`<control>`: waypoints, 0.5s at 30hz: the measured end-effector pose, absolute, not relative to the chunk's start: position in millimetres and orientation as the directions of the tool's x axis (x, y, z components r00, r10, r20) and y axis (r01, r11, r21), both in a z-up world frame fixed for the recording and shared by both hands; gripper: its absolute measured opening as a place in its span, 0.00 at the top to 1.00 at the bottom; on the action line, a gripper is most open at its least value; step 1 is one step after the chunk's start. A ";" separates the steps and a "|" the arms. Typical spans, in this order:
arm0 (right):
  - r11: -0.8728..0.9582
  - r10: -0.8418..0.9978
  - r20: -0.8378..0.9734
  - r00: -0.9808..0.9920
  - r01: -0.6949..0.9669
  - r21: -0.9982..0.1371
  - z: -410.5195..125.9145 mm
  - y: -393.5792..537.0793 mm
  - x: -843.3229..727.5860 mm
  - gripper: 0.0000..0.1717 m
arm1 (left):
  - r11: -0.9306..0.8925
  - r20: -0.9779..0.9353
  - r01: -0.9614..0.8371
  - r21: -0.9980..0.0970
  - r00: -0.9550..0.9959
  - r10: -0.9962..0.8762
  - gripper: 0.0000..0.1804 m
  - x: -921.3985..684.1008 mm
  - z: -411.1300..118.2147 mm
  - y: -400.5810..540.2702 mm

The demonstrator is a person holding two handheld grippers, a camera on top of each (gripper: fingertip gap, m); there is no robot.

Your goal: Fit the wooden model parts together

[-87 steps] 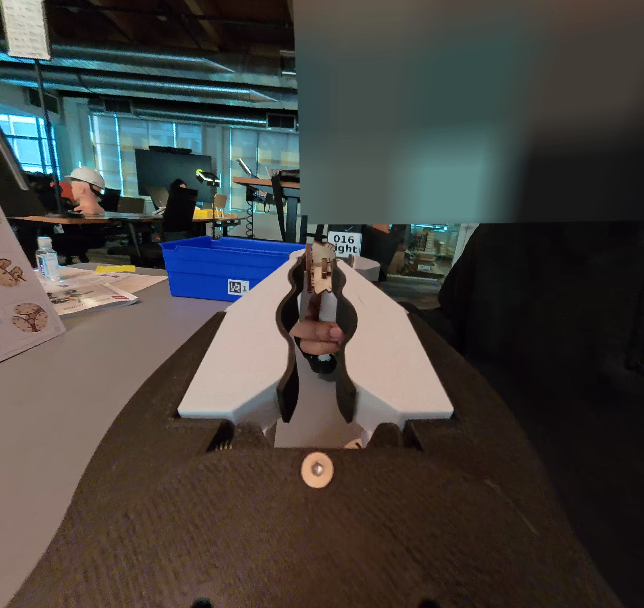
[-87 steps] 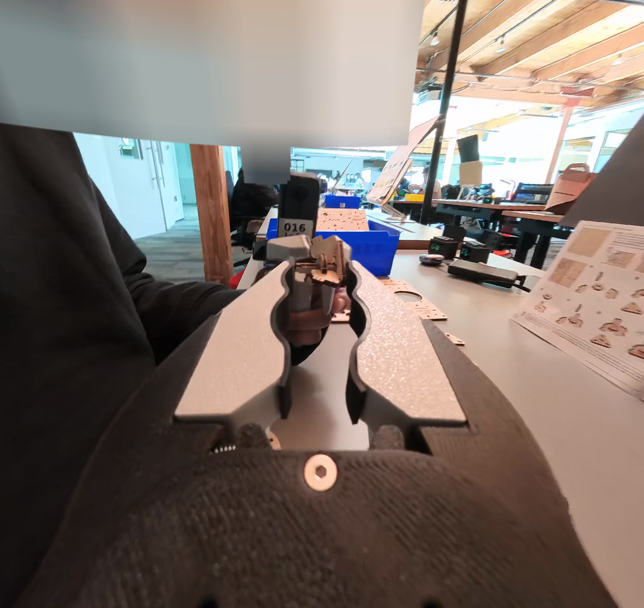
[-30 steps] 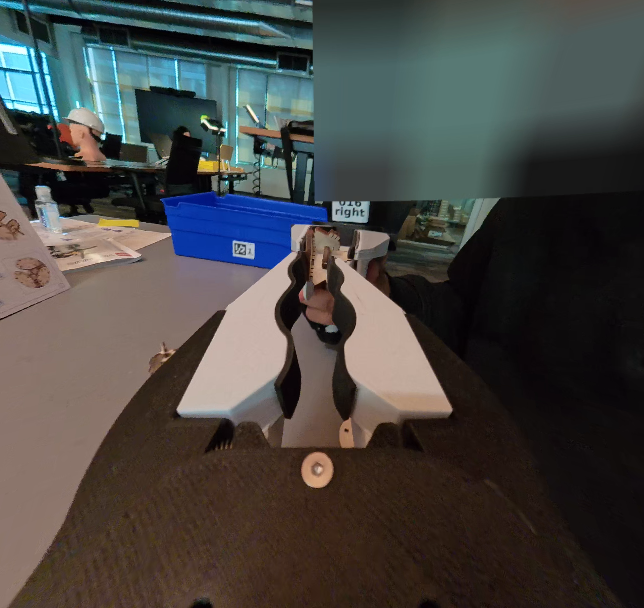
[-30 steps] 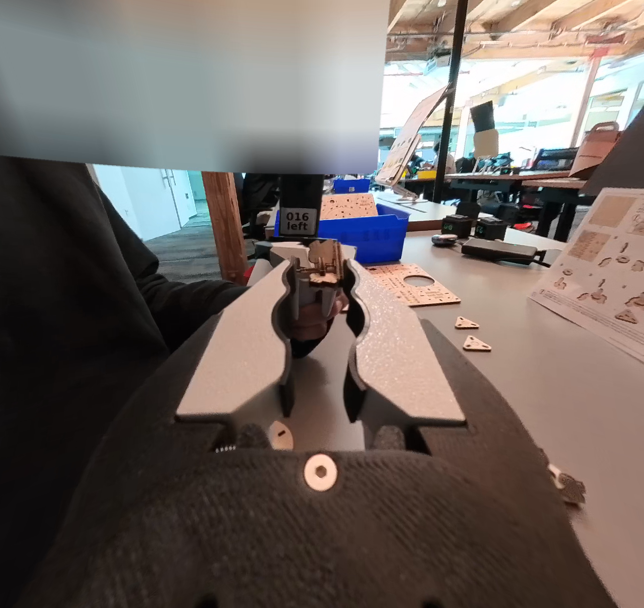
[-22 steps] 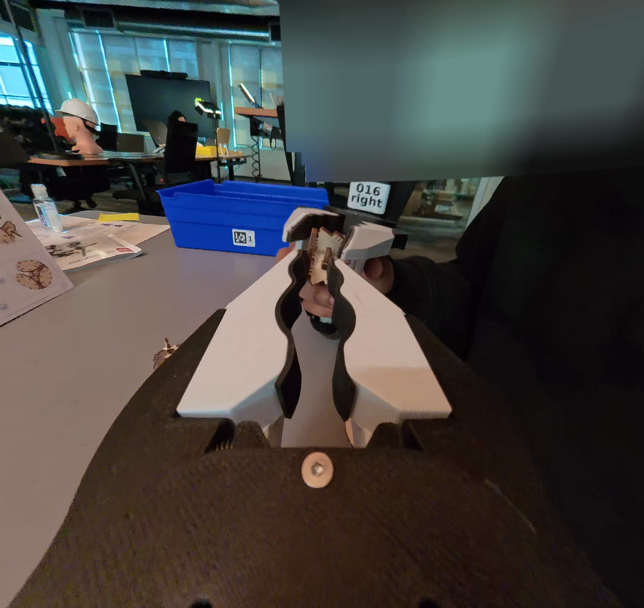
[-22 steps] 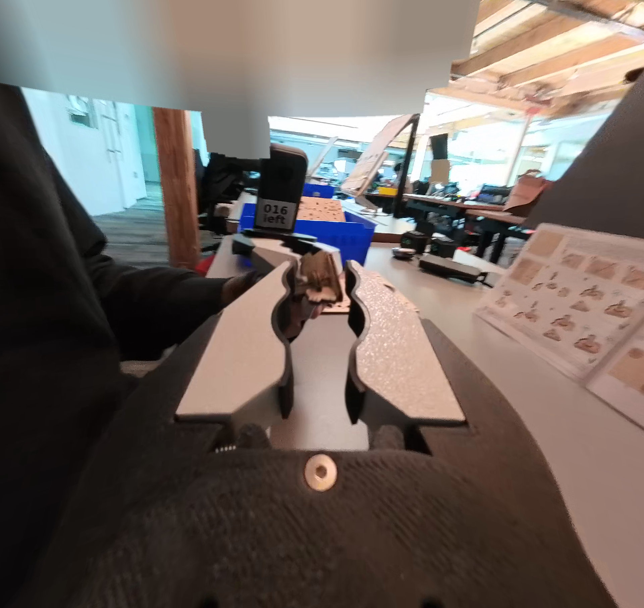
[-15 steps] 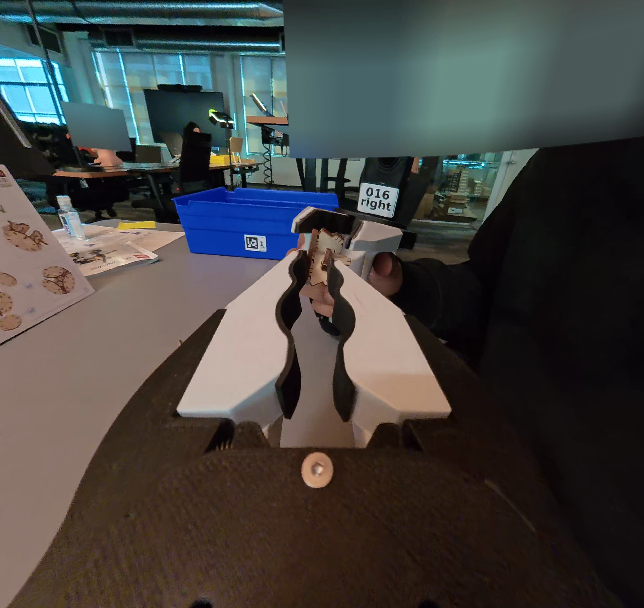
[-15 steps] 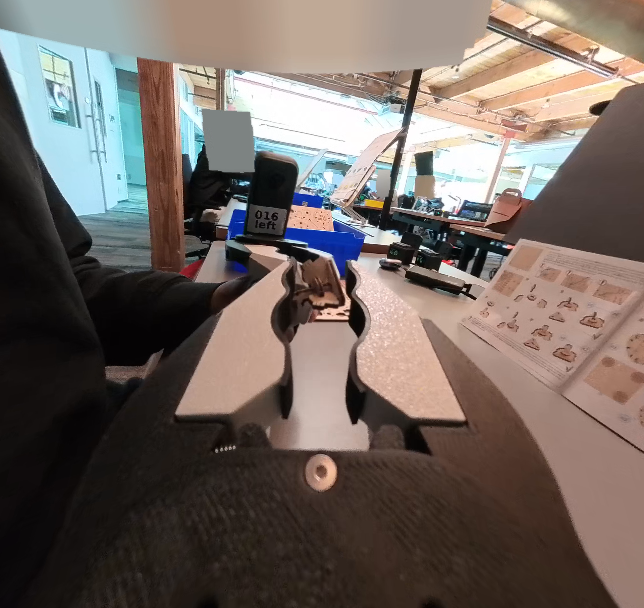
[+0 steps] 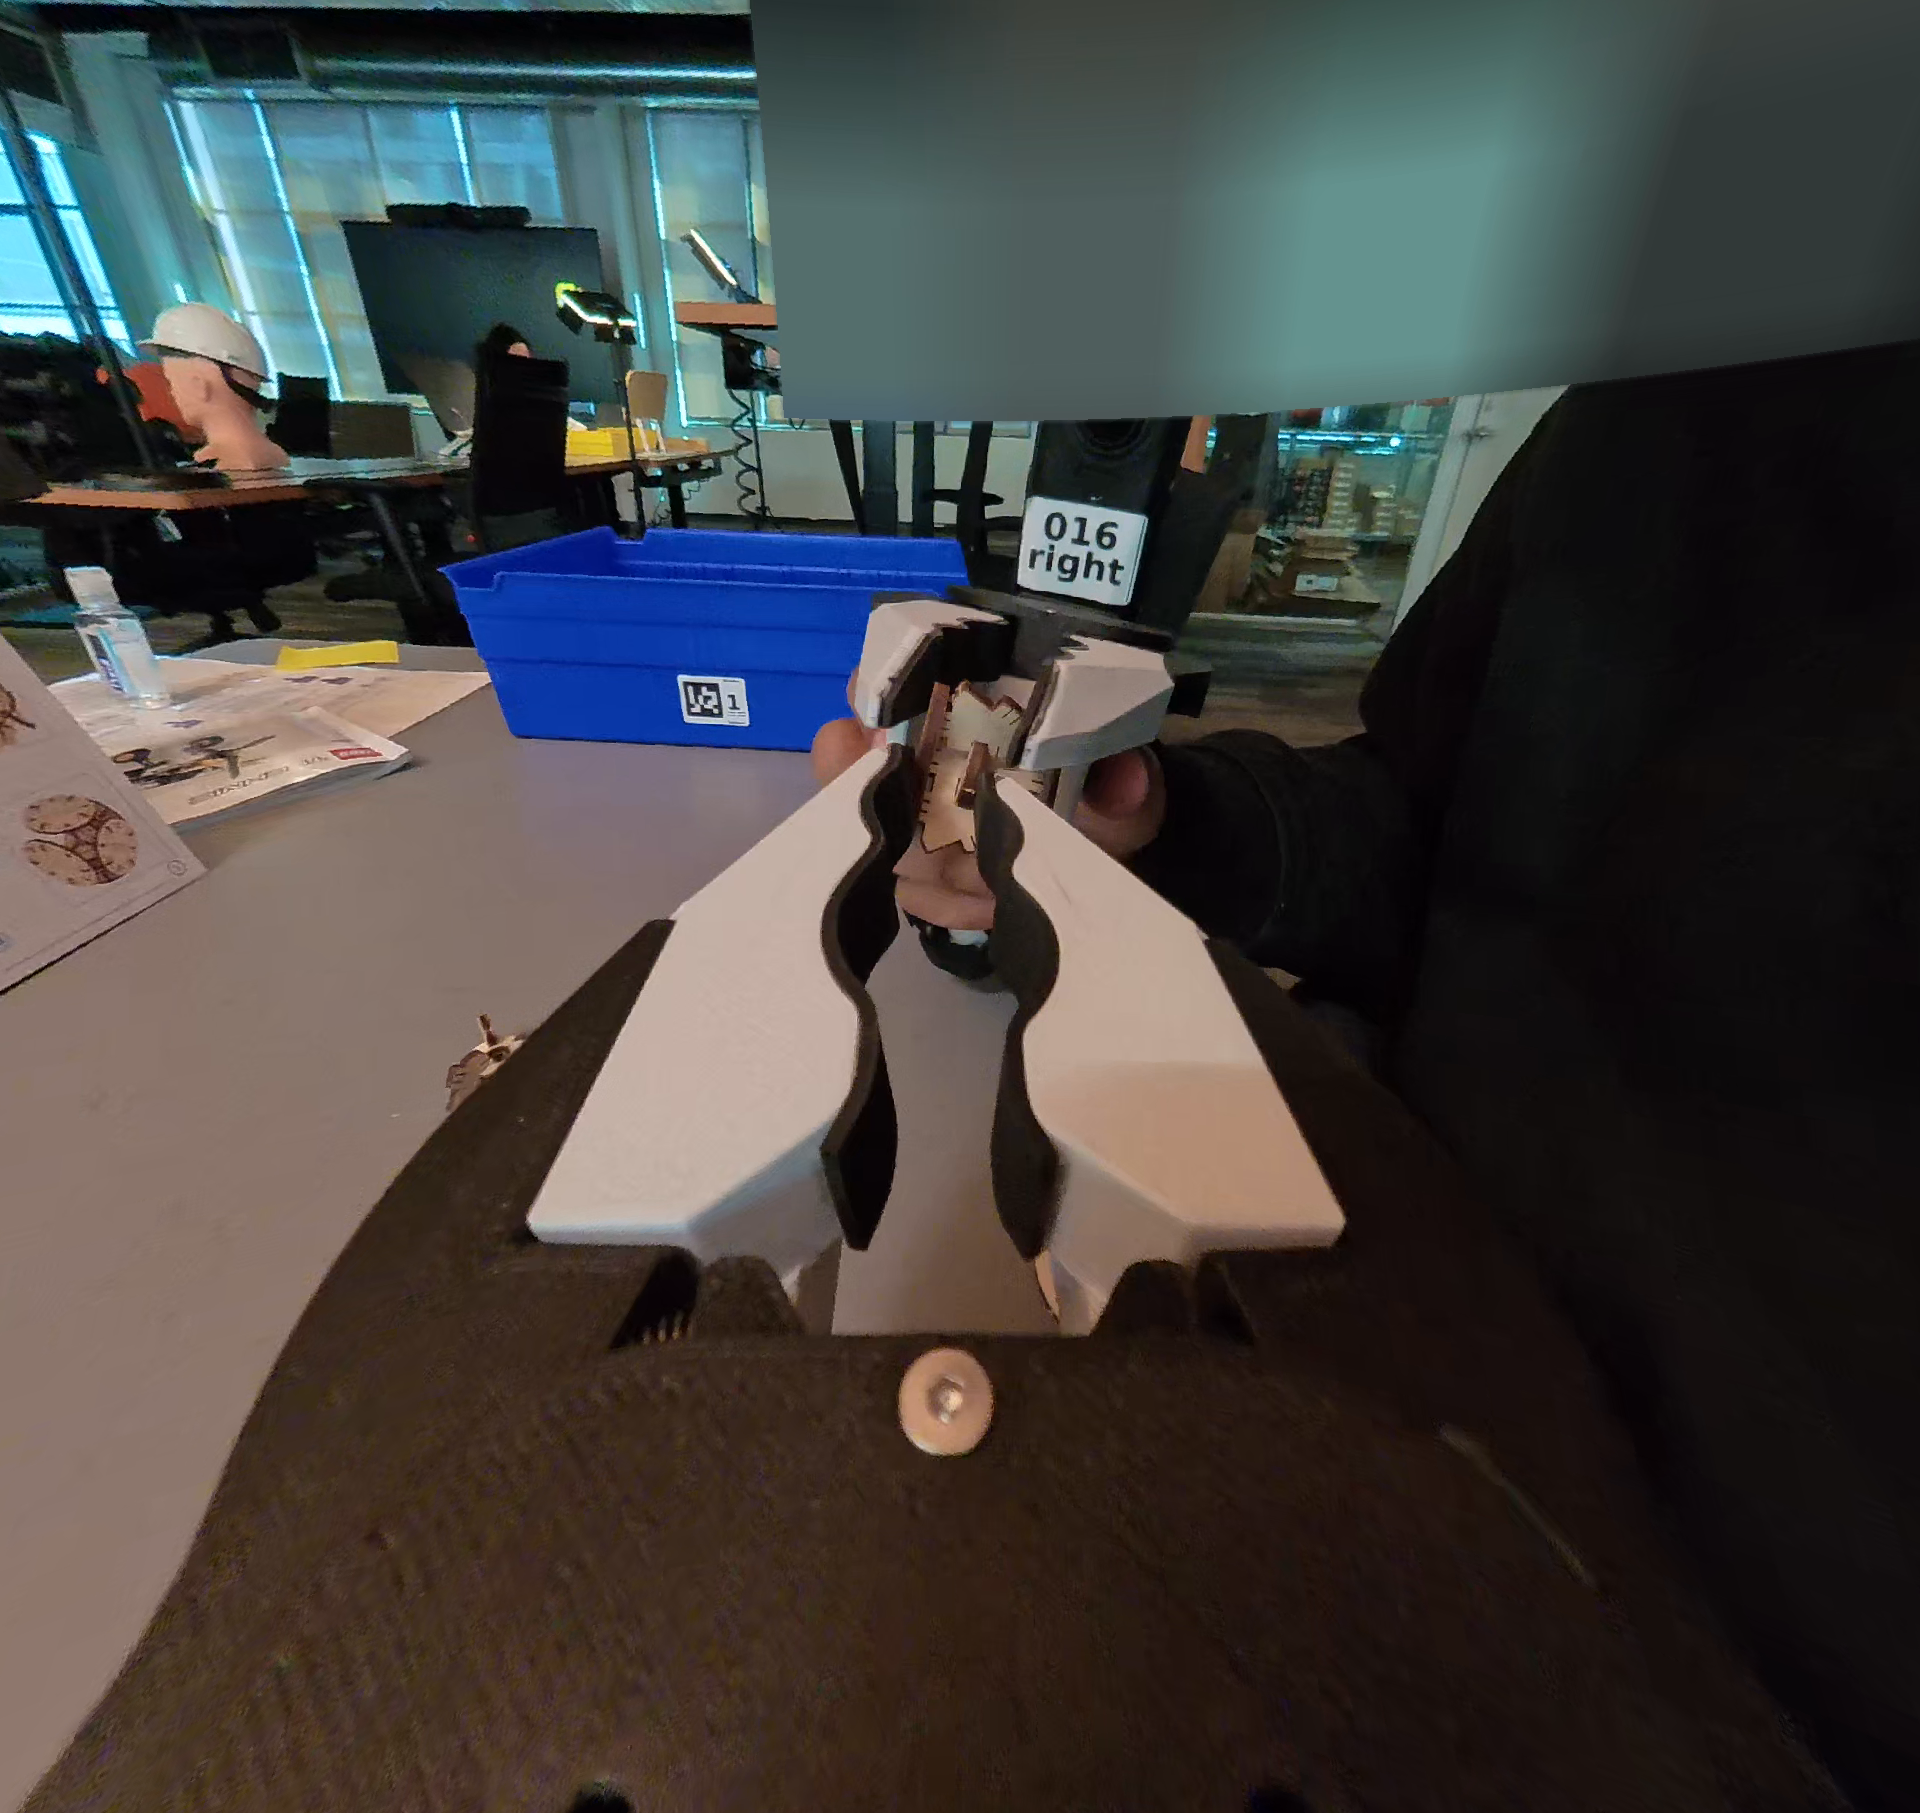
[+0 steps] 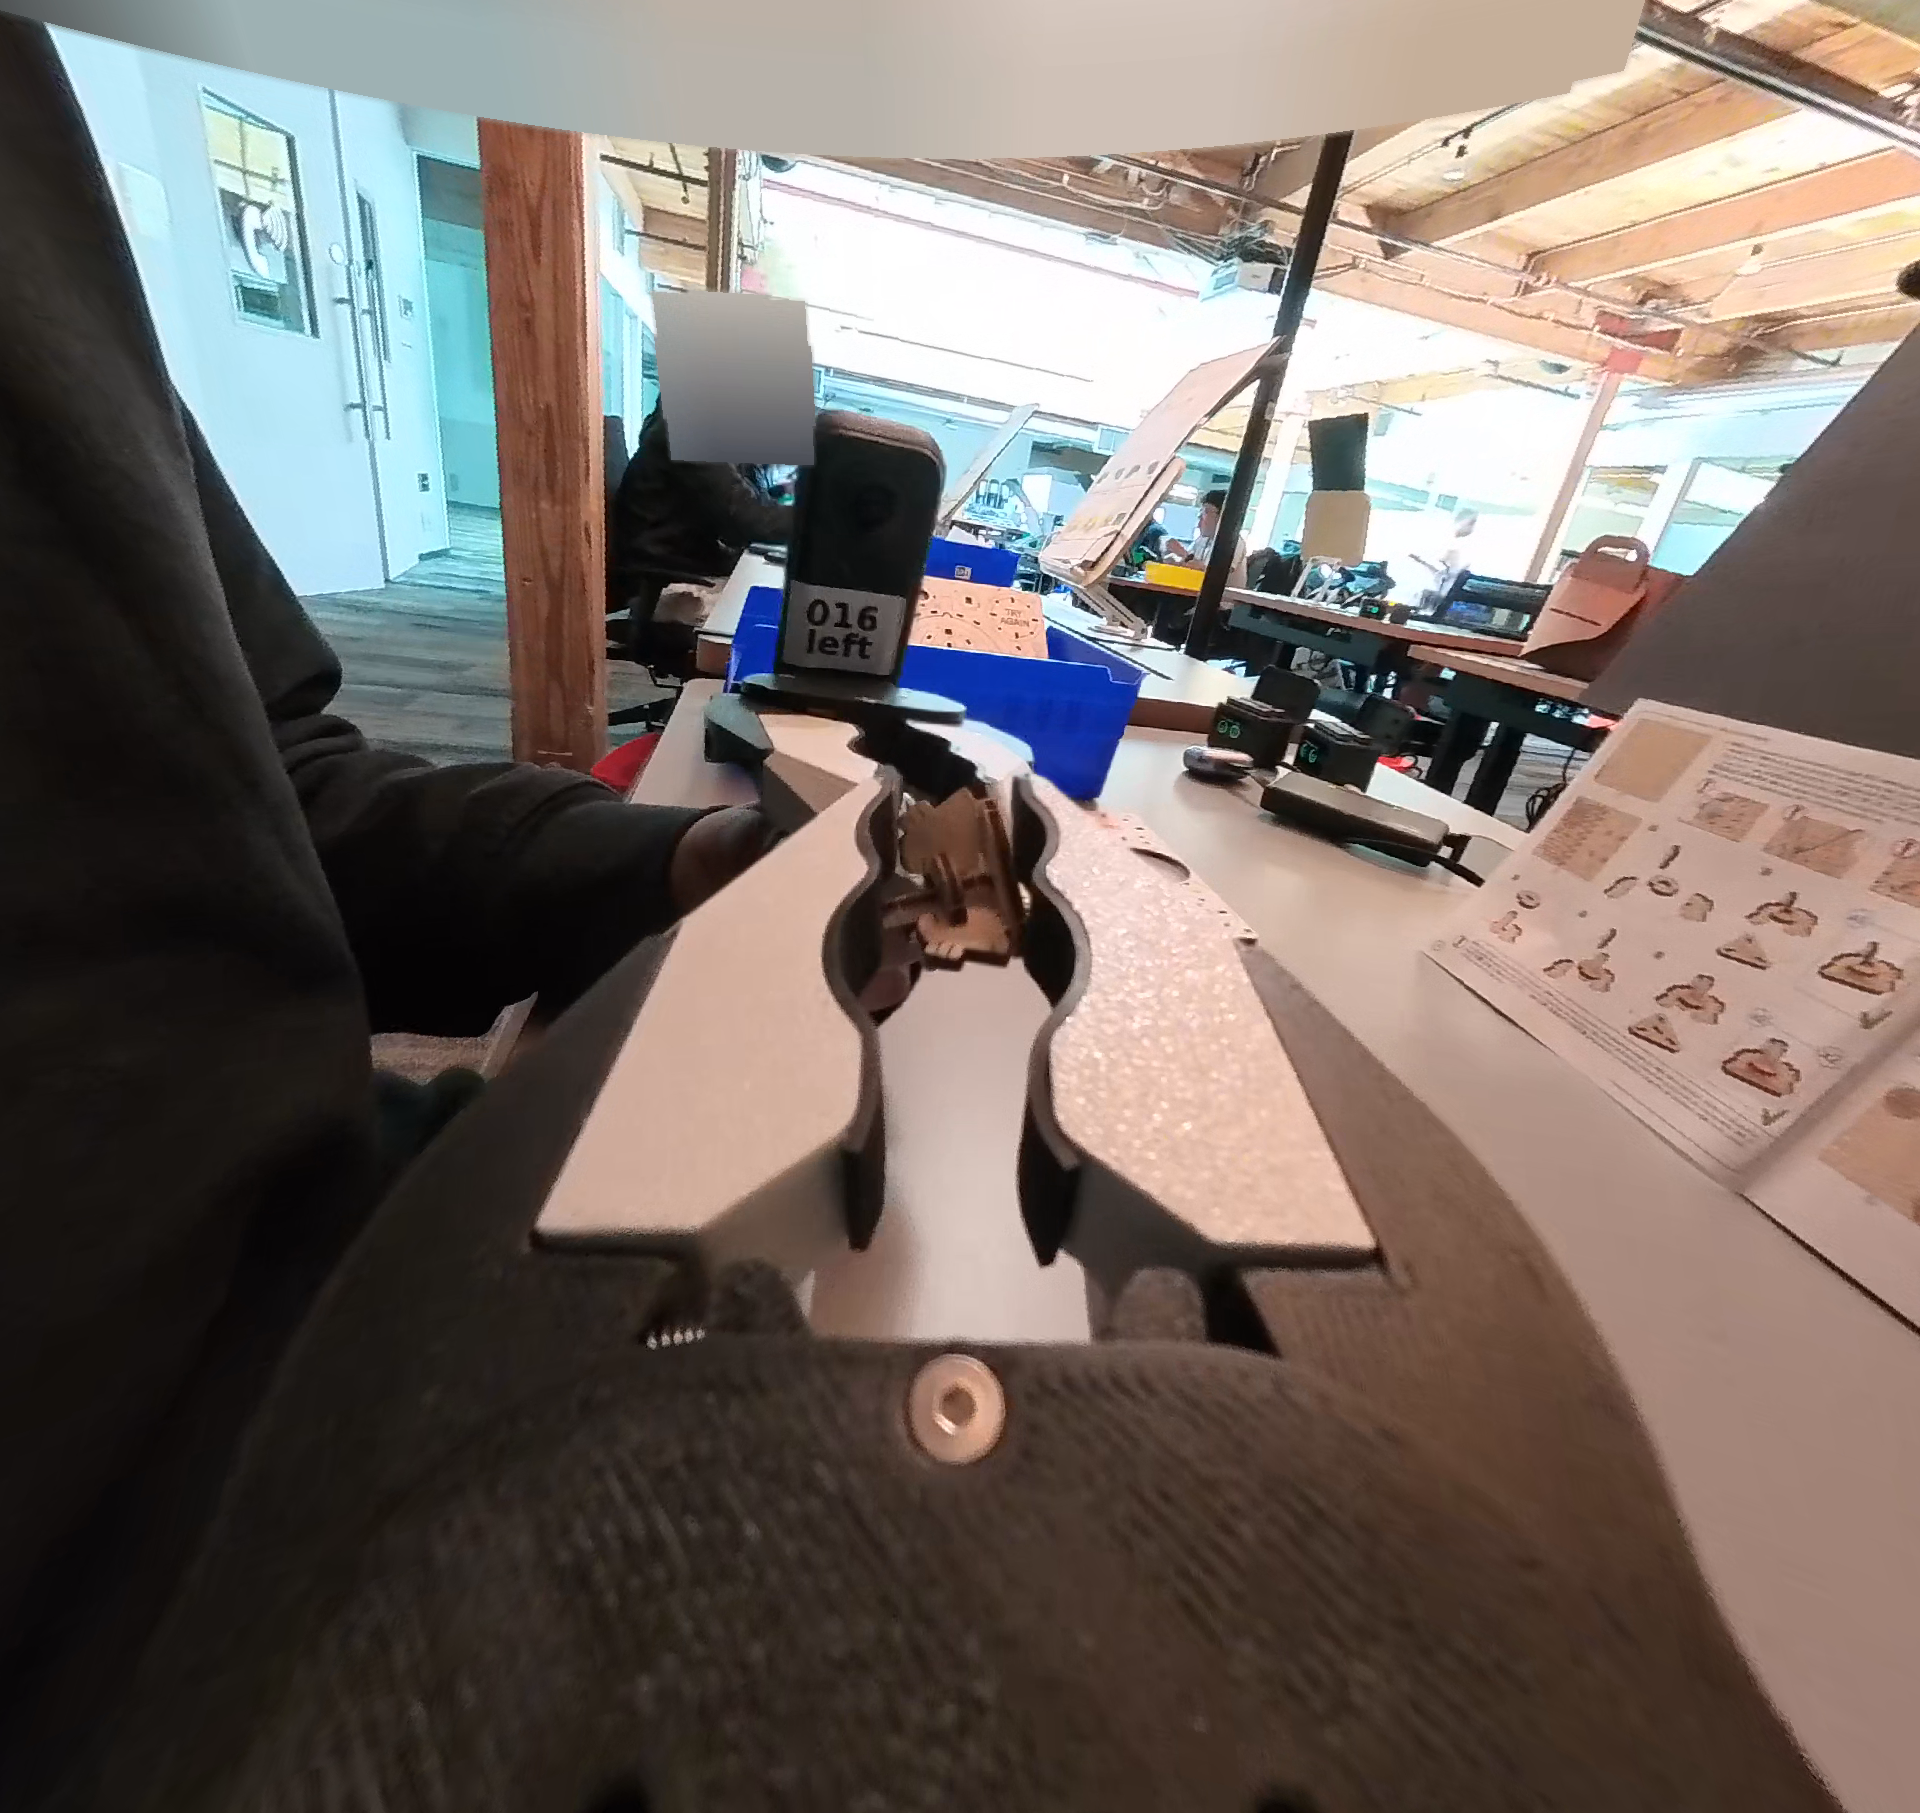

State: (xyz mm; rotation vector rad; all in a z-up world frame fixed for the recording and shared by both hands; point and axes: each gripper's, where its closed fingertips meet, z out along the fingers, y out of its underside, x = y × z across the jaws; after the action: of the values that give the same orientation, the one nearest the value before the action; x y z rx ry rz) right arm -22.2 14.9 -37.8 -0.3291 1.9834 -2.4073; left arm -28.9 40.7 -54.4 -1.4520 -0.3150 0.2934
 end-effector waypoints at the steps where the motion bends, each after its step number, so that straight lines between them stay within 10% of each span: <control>1: -0.195 -0.142 0.160 -0.977 -0.131 -0.972 -38.2 15.1 -21.7 0.89 | 0.096 0.033 -0.004 -0.995 0.925 0.379 0.94 -28.6 -54.8 41.0; 15: -0.131 -0.170 0.226 -0.959 -0.205 -0.970 -51.4 18.9 -21.6 0.88 | 0.047 0.042 0.026 -0.999 0.925 0.377 0.94 -30.7 -64.6 43.7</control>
State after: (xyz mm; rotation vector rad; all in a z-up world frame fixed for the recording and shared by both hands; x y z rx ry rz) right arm -21.6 18.9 -51.4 -0.4504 2.0864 -2.3376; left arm -30.7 43.7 -64.6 -1.5074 -0.3299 0.2753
